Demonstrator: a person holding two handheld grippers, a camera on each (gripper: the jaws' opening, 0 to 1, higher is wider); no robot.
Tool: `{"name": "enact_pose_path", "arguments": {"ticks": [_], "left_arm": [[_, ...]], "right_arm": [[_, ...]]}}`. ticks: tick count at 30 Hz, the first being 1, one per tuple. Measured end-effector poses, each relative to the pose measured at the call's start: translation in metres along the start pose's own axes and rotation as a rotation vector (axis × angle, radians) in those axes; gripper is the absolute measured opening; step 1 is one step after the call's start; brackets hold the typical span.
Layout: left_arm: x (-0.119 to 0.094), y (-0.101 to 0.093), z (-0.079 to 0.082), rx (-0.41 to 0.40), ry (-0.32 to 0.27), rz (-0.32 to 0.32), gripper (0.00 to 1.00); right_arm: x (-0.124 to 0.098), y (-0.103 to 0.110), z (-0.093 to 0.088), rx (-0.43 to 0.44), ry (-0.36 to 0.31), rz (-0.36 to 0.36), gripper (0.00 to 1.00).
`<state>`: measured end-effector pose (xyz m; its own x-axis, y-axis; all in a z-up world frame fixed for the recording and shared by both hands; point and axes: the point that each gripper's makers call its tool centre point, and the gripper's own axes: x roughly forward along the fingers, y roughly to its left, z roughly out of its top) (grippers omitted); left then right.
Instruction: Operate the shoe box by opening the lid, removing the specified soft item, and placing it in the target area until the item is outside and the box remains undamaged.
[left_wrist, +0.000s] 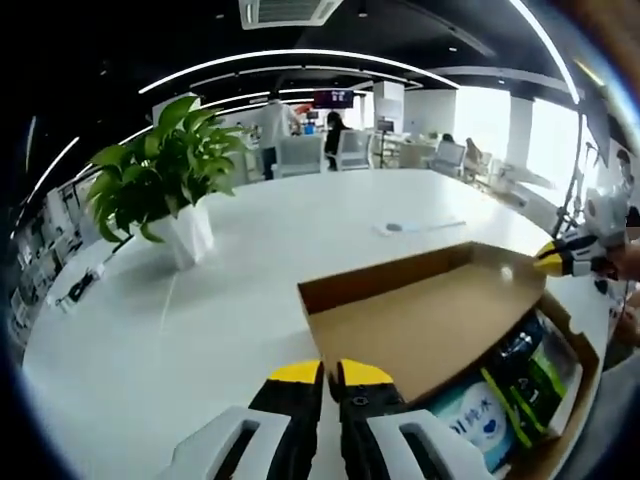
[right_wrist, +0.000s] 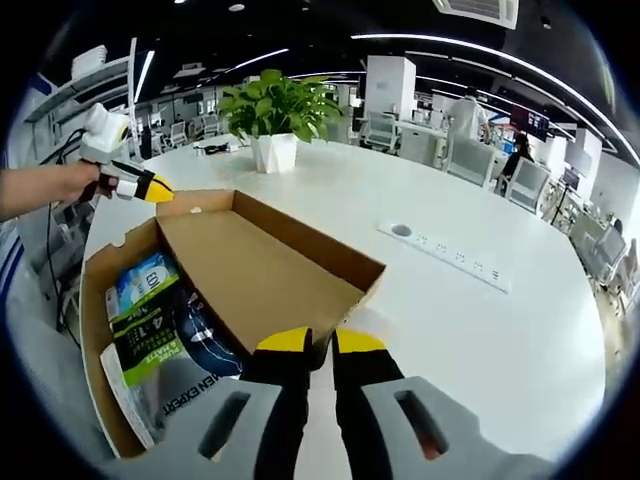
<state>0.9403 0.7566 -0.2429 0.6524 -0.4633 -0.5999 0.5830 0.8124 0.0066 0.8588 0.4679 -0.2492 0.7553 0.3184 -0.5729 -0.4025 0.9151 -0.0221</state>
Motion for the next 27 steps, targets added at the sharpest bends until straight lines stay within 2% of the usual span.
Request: {"name": "enact_pose_path", "arguments": {"ticks": [10,27], "left_arm": [[0.004,0.002,-0.001,-0.022,0.022,-0.004,0.05],[0.001,-0.002,0.001,0.011,0.039,-0.002,0.06]], "right_arm": [[-0.002,0.003,-0.003,-0.012,0.005,0.006,0.11],[-0.028,0.024,-0.011,-0.011,0.005,0.067,0.33]]}}
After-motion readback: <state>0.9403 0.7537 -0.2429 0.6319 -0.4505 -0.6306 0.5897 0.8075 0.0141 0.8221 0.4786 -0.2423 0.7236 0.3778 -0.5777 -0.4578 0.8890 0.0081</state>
